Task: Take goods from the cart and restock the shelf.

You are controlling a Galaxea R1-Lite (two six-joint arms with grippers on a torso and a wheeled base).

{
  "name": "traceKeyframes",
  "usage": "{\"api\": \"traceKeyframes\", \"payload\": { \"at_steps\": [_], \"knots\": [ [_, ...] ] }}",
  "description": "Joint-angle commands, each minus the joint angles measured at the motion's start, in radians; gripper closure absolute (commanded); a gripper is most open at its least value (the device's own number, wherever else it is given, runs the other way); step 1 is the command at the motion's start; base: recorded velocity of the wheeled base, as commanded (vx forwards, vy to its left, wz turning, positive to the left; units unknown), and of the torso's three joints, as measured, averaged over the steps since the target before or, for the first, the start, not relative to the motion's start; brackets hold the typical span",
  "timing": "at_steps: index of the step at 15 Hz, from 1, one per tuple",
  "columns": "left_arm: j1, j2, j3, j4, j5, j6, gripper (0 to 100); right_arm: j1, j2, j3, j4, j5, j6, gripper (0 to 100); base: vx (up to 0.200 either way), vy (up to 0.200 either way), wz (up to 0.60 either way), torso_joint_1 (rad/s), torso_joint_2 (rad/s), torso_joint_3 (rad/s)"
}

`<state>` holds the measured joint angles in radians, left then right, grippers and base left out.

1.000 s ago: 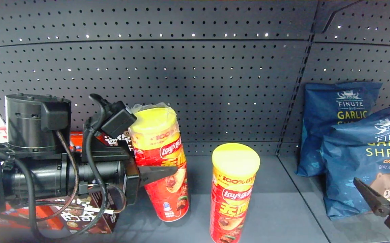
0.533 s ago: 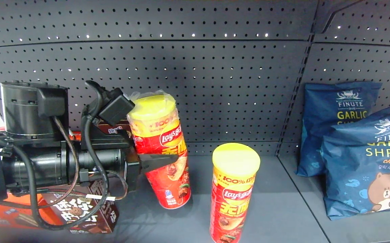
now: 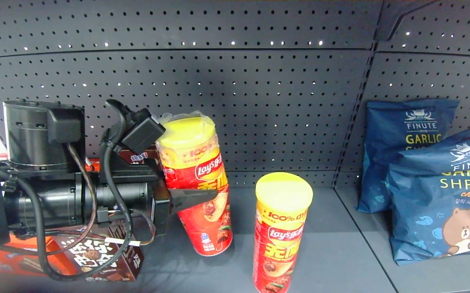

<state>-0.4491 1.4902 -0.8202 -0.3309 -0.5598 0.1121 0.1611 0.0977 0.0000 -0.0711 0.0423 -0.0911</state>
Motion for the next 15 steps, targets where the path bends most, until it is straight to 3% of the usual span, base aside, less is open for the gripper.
{"api": "traceKeyframes", "payload": {
  "at_steps": [1, 3, 4, 5, 7, 8, 9, 15],
  "knots": [
    [-0.014, -0.001, 0.0, 0.0, 0.0, 0.0, 100, -0.003, -0.015, -0.011, 0.027, -0.013, 0.037, 0, 0.0, 0.0, 0.0, 0.0, 0.0, 0.0],
    [-0.016, 0.001, -0.002, 0.0, 0.0, 0.0, 100, -0.008, -0.013, -0.012, 0.039, -0.136, 0.085, 0, 0.0, 0.0, 0.0, 0.0, 0.0, 0.0],
    [-0.016, 0.002, -0.005, 0.0, 0.0, 0.0, 100, -0.008, -0.013, -0.008, 0.034, -0.268, 0.085, 0, 0.0, 0.0, 0.0, 0.0, 0.0, 0.0],
    [-0.014, 0.002, -0.005, 0.0, -0.002, 0.0, 100, -0.008, -0.013, -0.008, 0.034, -0.277, 0.082, 0, 0.0, 0.0, 0.0, 0.0, 0.0, 0.0],
    [-0.014, 0.004, -0.005, -0.002, -0.003, 0.0, 100, -0.006, -0.013, -0.006, 0.034, -0.229, 0.077, 0, 0.0, 0.0, 0.0, 0.0, 0.0, 0.0],
    [-0.008, 0.008, -0.004, 0.0, -0.04, 0.0, 100, -0.008, -0.013, 0.0, 0.045, 0.034, 0.059, 0, 0.0, 0.0, 0.0, 0.0, 0.0, 0.0],
    [-0.005, 0.016, -0.004, -0.002, -0.068, 0.001, 100, -0.008, -0.013, 0.0, 0.07, 0.042, 0.06, 0, 0.0, 0.0, 0.0, 0.0, 0.0, 0.0],
    [-0.003, 0.018, -0.002, -0.002, -0.068, 0.001, 100, -0.008, -0.013, 0.0, 0.07, 0.022, 0.09, 0, 0.0, 0.0, 0.0, 0.0, 0.0, 0.0]
  ]
}}
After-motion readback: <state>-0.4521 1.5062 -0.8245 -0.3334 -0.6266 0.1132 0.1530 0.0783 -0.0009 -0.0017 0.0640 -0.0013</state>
